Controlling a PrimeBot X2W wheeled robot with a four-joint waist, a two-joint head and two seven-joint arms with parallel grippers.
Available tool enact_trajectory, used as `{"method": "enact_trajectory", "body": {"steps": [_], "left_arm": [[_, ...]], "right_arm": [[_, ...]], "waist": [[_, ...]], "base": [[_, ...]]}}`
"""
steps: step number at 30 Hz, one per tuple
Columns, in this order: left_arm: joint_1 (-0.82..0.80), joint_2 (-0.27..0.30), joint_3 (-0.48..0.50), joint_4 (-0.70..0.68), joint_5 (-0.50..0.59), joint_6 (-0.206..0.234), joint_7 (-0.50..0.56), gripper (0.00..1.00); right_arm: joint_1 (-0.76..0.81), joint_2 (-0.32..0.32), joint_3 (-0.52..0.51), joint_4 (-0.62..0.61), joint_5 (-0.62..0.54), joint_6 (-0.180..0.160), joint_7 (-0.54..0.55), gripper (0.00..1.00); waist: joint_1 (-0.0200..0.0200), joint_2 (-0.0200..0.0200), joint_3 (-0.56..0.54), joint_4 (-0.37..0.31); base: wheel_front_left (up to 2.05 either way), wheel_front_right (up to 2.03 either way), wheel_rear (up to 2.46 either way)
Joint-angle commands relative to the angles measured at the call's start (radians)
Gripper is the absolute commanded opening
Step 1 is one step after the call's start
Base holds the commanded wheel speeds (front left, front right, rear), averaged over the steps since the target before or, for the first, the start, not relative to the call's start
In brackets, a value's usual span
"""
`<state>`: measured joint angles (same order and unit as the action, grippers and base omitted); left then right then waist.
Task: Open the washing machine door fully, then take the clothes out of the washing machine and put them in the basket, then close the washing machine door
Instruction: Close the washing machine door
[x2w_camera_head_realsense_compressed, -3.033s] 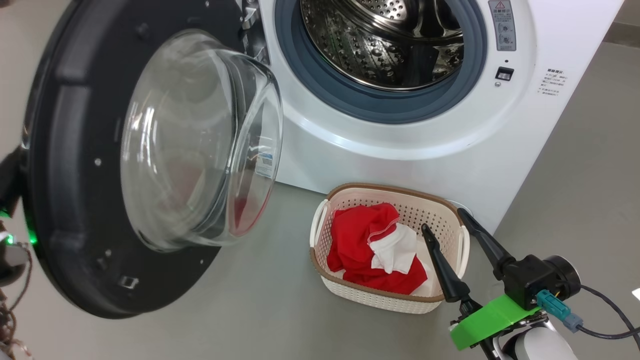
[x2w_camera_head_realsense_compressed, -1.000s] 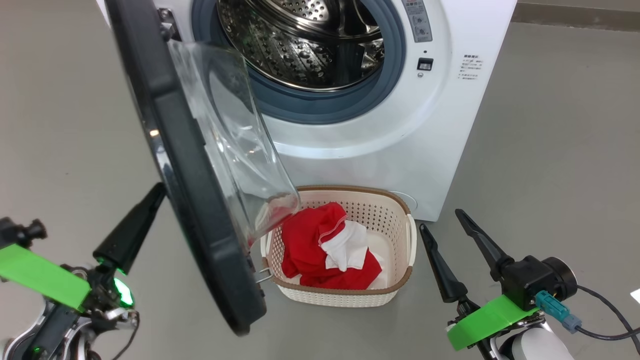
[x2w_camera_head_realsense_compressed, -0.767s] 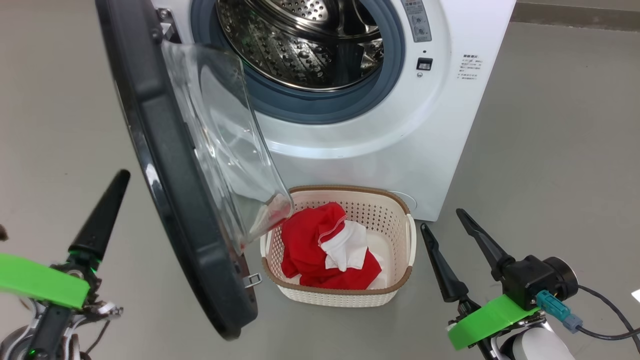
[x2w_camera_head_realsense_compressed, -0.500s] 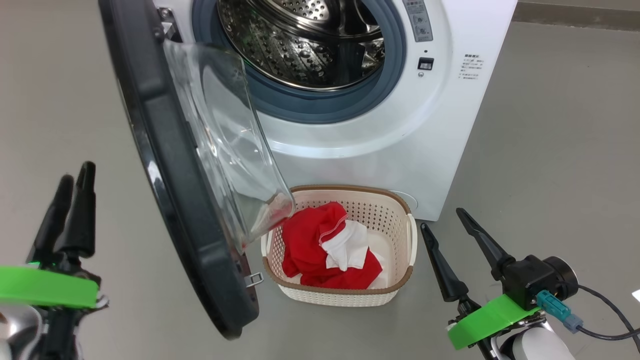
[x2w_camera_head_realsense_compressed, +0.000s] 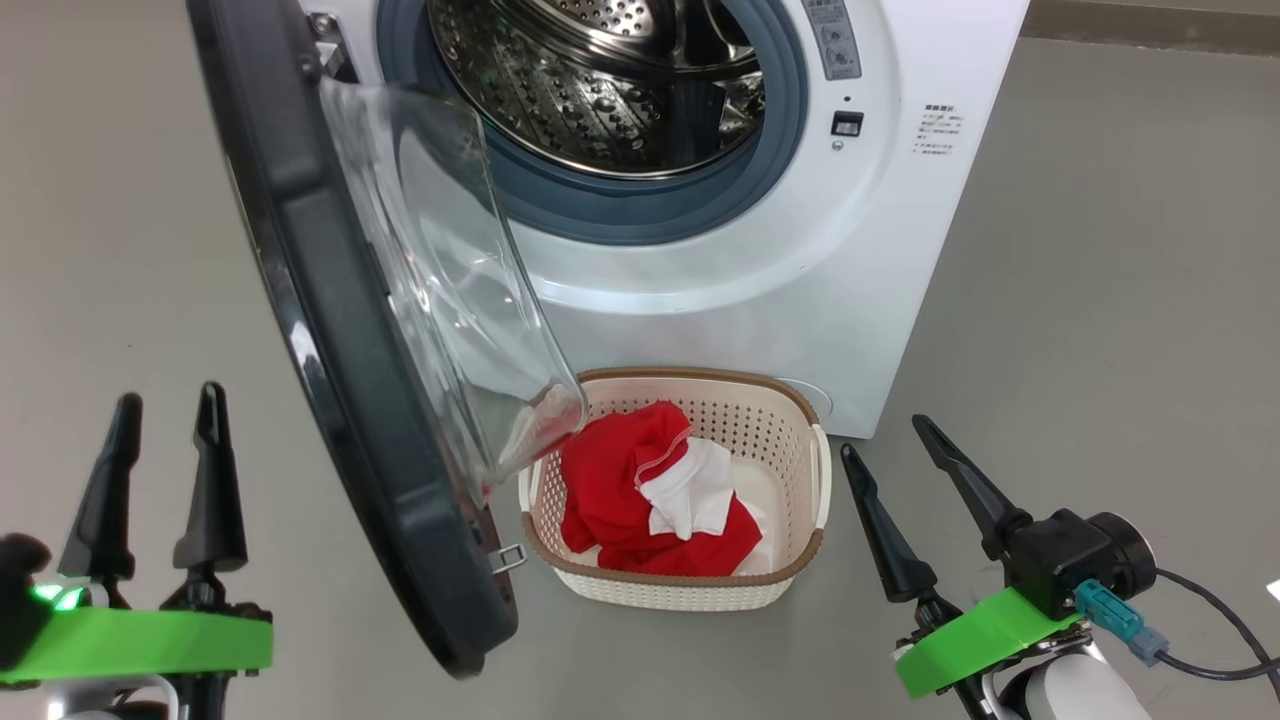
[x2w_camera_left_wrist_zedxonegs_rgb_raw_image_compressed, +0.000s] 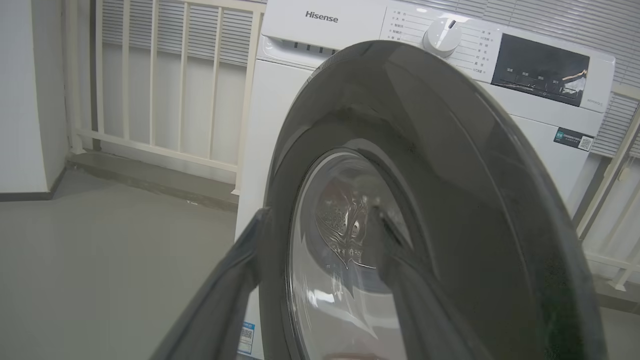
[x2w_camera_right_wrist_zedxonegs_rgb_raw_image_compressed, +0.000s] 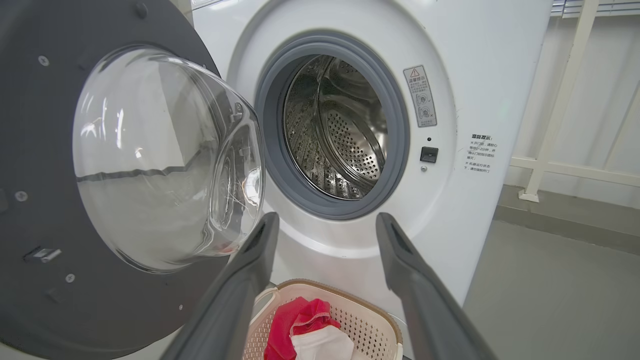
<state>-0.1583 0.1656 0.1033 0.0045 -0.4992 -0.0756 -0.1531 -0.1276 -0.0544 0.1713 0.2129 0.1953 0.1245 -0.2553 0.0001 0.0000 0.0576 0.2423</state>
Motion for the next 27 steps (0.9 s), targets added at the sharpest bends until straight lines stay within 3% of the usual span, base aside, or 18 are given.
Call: {"method": "enact_trajectory", "body": {"steps": [1,15,27], "left_arm": [[-0.005,0.026,0.030,-0.006,0.024,0.018,-0.027,1.00],[0.046,0.005,0.003,0.102,0.163,0.038,-0.106,1.00],[0.086,-0.040,0.013,0.109,0.212,0.019,-0.108,1.00]], "right_arm": [[-0.022,0.004,0.019,-0.028,0.012,0.006,-0.006,1.00],[-0.013,0.004,0.025,-0.029,0.019,0.006,-0.006,1.00],[-0.002,0.004,0.024,-0.039,0.016,0.006,-0.006,1.00]], "waist": [[-0.0001,0.0000,0.001,-0.001],[-0.0001,0.0000,0.001,0.003],[-0.0001,0.0000,-0.004,0.011]], "base": [[0.00,0.00,0.00],[0.00,0.00,0.00],[0.00,0.00,0.00]]}}
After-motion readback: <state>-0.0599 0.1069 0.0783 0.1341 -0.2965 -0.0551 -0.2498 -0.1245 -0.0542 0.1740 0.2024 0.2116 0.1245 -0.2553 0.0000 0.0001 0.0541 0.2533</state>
